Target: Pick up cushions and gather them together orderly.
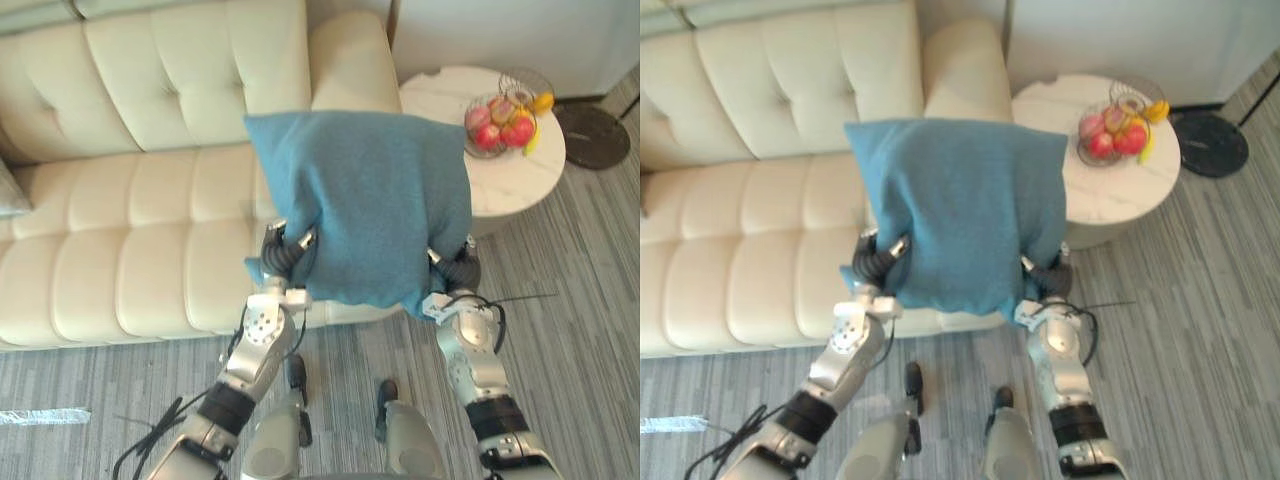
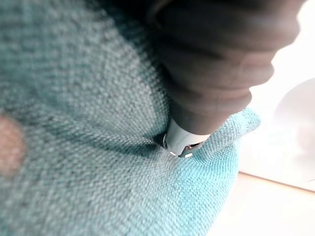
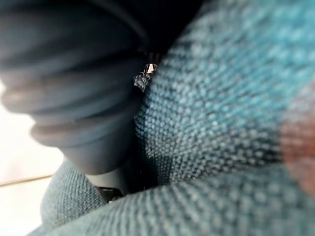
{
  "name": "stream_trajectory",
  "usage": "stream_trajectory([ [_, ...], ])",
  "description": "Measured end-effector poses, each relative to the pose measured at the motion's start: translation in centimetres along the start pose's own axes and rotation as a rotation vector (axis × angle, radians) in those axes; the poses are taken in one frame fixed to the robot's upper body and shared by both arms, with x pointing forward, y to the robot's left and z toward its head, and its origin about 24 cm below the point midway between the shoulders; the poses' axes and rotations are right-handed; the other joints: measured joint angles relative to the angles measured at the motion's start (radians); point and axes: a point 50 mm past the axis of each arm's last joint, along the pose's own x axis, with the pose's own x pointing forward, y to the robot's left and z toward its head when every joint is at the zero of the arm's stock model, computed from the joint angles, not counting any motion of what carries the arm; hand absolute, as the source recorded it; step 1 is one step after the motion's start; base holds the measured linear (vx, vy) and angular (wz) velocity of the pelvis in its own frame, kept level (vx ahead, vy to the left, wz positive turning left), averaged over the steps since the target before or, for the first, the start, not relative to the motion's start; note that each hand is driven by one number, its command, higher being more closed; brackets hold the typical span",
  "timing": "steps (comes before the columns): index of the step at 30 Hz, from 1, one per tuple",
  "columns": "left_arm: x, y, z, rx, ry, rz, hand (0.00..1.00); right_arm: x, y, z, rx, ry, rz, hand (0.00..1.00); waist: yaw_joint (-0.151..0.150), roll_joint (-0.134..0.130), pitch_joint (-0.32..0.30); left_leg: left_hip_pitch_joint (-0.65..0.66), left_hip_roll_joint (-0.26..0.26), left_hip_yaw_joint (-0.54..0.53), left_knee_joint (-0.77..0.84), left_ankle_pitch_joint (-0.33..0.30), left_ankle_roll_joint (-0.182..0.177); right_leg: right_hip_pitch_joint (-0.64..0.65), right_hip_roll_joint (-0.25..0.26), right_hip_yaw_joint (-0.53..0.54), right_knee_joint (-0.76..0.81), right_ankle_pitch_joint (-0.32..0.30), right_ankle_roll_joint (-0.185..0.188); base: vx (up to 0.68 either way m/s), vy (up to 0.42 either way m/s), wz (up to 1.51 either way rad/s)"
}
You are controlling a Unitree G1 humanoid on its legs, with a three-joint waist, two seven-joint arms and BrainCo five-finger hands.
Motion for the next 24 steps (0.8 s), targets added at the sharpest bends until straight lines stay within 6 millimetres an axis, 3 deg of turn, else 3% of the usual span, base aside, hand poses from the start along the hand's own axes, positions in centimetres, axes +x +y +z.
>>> stream_trajectory([
  [3, -0.2, -0.6, 0.1, -0.016, 0.001, -0.029, 1.0, -0.5, -0.2, 0.2, 0.003, -0.016, -0.007, 1.0, -0.003, -0.002, -0.023, 0.008, -0.013, -0.062, 0.012, 0.001, -0.001, 0.066, -0.006, -0.058, -0.015, -0.006, 0.004, 0.05, -0.009, 0.72],
  [4, -0.2, -0.8, 0.2, -0.024, -0.006, -0.038, 1.0, -0.4, -0.3, 0.3, 0.003, -0.025, -0.015, 1.0, -0.004, -0.003, -0.025, 0.004, -0.015, -0.03, 0.017, -0.01, 0.009, 0.091, -0.019, -0.089, -0.02, -0.009, 0.004, -0.03, 0.028, 0.77],
  [5, -0.3, -1.0, 0.2, -0.029, -0.005, -0.044, 1.0, -0.5, -0.4, 0.2, 0.003, -0.025, -0.021, 1.0, -0.006, 0.001, -0.029, 0.003, -0.003, 0.038, 0.019, -0.043, 0.045, 0.111, -0.021, -0.117, -0.033, -0.009, 0.005, -0.06, 0.044, 0.92],
  [6, -0.4, -1.2, 0.2, -0.041, -0.002, -0.047, 1.0, -0.5, -0.5, 0.3, -0.007, -0.028, -0.03, 1.0, -0.016, -0.006, -0.042, -0.005, 0.026, 0.2, 0.06, -0.106, 0.056, 0.146, -0.03, -0.154, -0.07, 0.005, 0.014, -0.04, 0.07, 0.92],
  [8, -0.5, -1.6, 0.1, -0.069, -0.007, -0.042, 1.0, -0.3, -0.5, 0.5, -0.019, -0.042, -0.031, 1.0, -0.015, -0.003, -0.065, -0.026, 0.074, 0.351, 0.142, -0.12, 0.071, 0.165, -0.04, -0.181, -0.1, 0.014, 0.024, 0.02, 0.114, 0.68],
  [9, -0.9, -1.4, -0.1, -0.074, 0.002, -0.034, 1.0, -0.4, -0.4, 0.3, -0.013, -0.037, -0.032, 1.0, -0.011, 0.004, -0.08, -0.031, 0.086, 0.356, 0.158, -0.064, 0.061, 0.17, -0.041, -0.17, -0.092, 0.013, 0.026, 0.04, 0.113, 0.31],
  [13, -1.1, -1.3, -0.2, -0.1, 0.009, -0.023, 1.0, -0.1, 0.1, 0.6, 0.0, -0.051, -0.025, 1.0, -0.004, -0.026, -0.105, -0.089, 0.061, 0.328, 0.174, -0.062, 0.068, 0.139, -0.067, -0.144, -0.096, 0.022, 0.036, 0.01, 0.089, 0.31],
  [16, -1.3, -1.5, -0.5, -0.126, 0.028, -0.027, 1.0, 0.2, 0.3, 1.0, 0.003, -0.066, -0.019, 1.0, -0.007, -0.027, -0.106, -0.146, 0.054, 0.318, 0.205, -0.072, 0.075, 0.12, -0.074, -0.159, -0.127, 0.033, 0.055, -0.04, 0.088, 0.13],
  [17, -1.4, -1.7, -0.6, -0.127, 0.036, -0.037, 1.0, 0.2, 0.3, 1.0, 0.004, -0.066, -0.024, 1.0, -0.008, -0.029, -0.104, -0.174, 0.053, 0.319, 0.256, -0.112, 0.073, 0.113, -0.092, -0.173, -0.124, 0.021, 0.051, -0.03, 0.146, 0.14],
  [19, -1.6, -2.0, -1.0, -0.122, 0.055, -0.046, 1.0, 0.1, 0.0, 0.9, 0.004, -0.06, -0.04, 1.0, -0.012, -0.048, -0.092, -0.208, 0.064, 0.343, 0.461, -0.239, 0.092, 0.105, -0.137, -0.166, -0.058, -0.019, 0.047, 0.01, 0.19, -0.02],
  [20, -1.9, -1.8, -1.5, -0.118, 0.076, -0.035, 1.0, 0.1, 0.0, 0.8, 0.002, -0.056, -0.041, 1.0, -0.018, -0.035, -0.097, -0.179, 0.068, 0.348, 0.503, -0.325, 0.112, 0.085, -0.15, -0.132, 0.049, -0.034, 0.018, 0.09, 0.219, -0.22],
  [21, -2.0, -1.6, -1.7, -0.111, 0.086, -0.03, 1.0, 0.1, 0.0, 0.8, 0.003, -0.054, -0.039, 1.0, -0.02, -0.041, -0.093, -0.167, 0.05, 0.354, 0.505, -0.344, 0.119, 0.027, -0.182, -0.091, 0.167, -0.024, -0.039, 0.15, 0.317, -0.31],
  [22, -2.1, -1.4, -1.9, -0.102, 0.094, -0.03, 1.0, 0.1, 0.0, 0.6, 0.0, -0.046, -0.041, 1.0, -0.023, -0.047, -0.088, -0.129, 0.031, 0.367, 0.467, -0.346, 0.125, -0.061, -0.202, -0.03, 0.319, 0.029, -0.118, 0.13, 0.301, -0.17],
  [23, -2.1, -1.3, -2.0, -0.093, 0.1, -0.029, 1.0, 0.0, -0.1, 0.5, -0.001, -0.039, -0.043, 1.0, -0.028, -0.048, -0.088, -0.111, 0.018, 0.363, 0.436, -0.341, 0.125, -0.106, -0.193, 0.008, 0.386, 0.023, -0.104, 0.2, 0.347, 0.02],
  [24, -2.2, -0.9, -2.2, -0.077, 0.113, -0.025, 1.0, 0.0, 0.0, 0.3, -0.005, -0.031, -0.039, 1.0, -0.046, -0.047, -0.087, -0.06, -0.004, 0.346, 0.357, -0.318, 0.127, -0.148, -0.135, 0.05, 0.446, -0.016, -0.058, 0.18, 0.236, 0.23],
])
